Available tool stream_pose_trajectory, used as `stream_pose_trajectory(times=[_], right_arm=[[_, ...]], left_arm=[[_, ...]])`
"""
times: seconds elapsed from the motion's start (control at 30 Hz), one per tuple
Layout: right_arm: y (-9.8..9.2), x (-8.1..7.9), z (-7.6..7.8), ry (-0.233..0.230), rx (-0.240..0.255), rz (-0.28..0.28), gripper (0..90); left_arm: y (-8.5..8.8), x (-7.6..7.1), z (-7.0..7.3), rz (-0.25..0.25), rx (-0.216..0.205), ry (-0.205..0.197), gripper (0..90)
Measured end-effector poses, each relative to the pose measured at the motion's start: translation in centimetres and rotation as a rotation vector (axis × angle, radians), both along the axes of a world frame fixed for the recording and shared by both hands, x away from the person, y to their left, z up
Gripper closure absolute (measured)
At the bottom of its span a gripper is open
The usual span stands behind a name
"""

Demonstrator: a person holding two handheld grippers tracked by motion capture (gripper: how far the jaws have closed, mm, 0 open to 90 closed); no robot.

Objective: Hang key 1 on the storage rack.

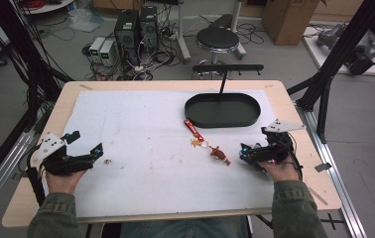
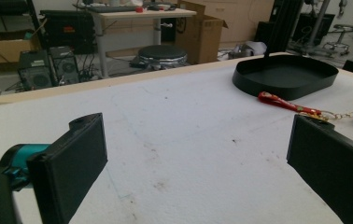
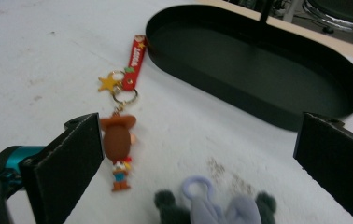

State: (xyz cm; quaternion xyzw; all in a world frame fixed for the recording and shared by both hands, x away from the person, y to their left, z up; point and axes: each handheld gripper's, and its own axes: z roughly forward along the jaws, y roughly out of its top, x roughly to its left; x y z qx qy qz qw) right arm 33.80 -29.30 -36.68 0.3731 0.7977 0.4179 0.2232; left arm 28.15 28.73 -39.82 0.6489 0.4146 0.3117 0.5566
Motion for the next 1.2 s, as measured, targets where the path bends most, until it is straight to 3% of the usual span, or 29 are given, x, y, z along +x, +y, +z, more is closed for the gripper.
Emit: stream_pose_trajectory(times=[0.17, 0.37, 0.53, 0.73, 0.93, 1.2], right_arm=[[2.3, 1.1, 0.9, 0.002, -0.028, 0.025, 0.9], [4.1, 1.8, 0.8, 0.019, -0.047, 0.041, 0.9], [5.5, 2.4, 0.3, 0.05, -0.067, 0.058, 0.9], [7.7, 3.3, -0.3, 0.12, -0.106, 0.099, 0.9], [9.7, 3.9, -0.8, 0.136, -0.121, 0.134, 0.9], [12.8, 4.9, -2.4, 0.197, -0.161, 0.171, 0.9]], left_arm=[[0.3, -0.1, 0.1, 0.01, -0.015, -0.009, 5.3], [0.5, -0.1, 0.1, 0.02, -0.023, -0.017, 5.3], [0.6, -0.1, 0.1, 0.031, -0.03, -0.021, 5.3], [0.6, -0.1, 0.1, 0.036, -0.026, -0.029, 5.4], [0.7, -0.1, 0.2, 0.04, -0.031, -0.029, 5.4], [0.7, -0.1, 0.1, 0.038, -0.031, -0.027, 5.4]])
